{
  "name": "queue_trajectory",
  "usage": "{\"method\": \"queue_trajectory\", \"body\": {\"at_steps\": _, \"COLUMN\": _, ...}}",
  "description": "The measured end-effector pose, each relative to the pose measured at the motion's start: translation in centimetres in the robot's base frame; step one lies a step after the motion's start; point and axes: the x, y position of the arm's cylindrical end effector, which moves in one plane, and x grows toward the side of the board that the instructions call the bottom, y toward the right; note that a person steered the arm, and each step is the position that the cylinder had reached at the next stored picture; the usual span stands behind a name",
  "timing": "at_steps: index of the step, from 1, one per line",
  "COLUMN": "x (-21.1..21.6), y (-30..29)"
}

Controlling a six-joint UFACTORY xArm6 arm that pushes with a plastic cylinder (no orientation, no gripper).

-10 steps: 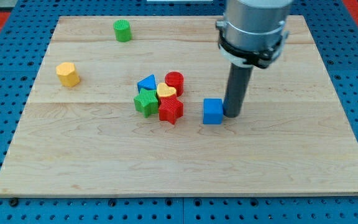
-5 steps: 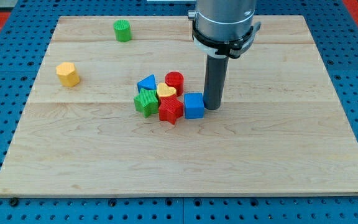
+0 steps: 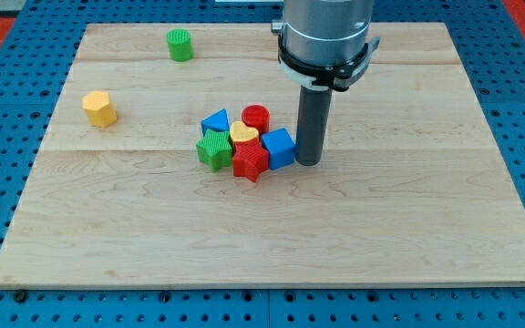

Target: Push the blue cube into the yellow heart

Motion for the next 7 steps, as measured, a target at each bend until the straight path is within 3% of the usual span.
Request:
{"method": "queue_trajectory", "body": {"at_steps": 6, "x": -2.1, "y": 0.5}}
{"method": "queue_trajectory", "body": {"at_steps": 7, "x": -2.1, "y": -1.9}}
